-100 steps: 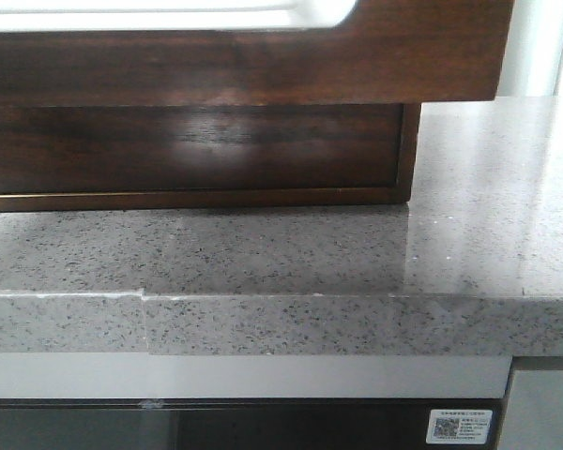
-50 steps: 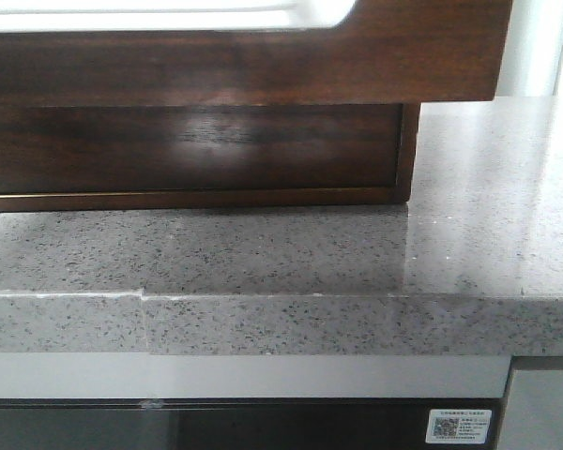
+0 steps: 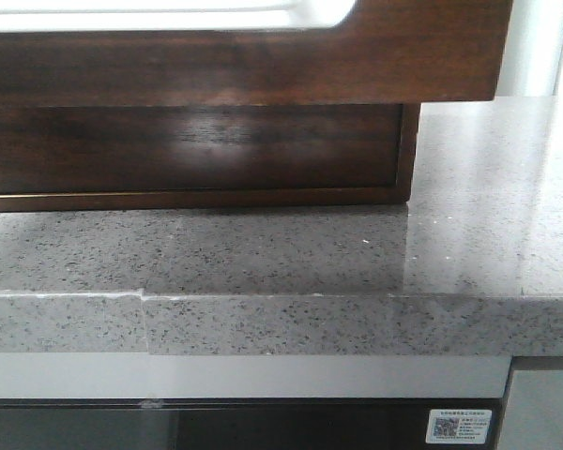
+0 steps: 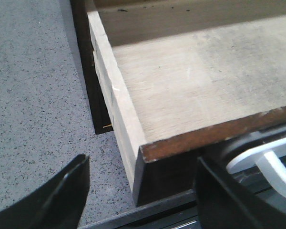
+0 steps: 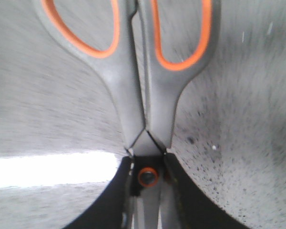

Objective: Put scissors in drawer with both arms
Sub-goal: 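Grasp the scissors at the pivot with the right gripper and lift, then carry the scissors over the open drawer and release them inside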

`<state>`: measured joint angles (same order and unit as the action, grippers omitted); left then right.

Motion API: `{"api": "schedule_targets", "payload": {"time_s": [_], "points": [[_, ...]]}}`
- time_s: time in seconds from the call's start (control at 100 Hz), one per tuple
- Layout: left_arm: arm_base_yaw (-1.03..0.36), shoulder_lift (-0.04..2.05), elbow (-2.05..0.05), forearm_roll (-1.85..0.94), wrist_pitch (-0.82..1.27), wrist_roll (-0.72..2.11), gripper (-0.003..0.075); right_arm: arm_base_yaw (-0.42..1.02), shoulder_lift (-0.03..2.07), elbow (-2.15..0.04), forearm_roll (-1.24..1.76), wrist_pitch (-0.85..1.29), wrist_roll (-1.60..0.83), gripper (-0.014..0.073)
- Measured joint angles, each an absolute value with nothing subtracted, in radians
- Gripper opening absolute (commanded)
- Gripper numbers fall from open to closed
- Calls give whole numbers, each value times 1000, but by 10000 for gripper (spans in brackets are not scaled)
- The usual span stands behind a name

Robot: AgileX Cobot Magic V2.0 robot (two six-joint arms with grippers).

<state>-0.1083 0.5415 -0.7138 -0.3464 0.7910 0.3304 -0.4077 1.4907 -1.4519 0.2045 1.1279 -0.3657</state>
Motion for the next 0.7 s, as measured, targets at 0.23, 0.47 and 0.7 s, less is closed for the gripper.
{"api": "schedule_targets", "payload": {"time_s": [0.23,0.47,0.7], "points": [[-108,541,-714,-346,791,330,440,-280,1312,-1594,285,1142,-472,-33],[-108,541,-714,-346,791,330,440,26,1267,-1725,392,1154,-620,-33],[-108,541,-714,-346,789,330,440,345,1301,-1734,405,1127,-790,-33]]}}
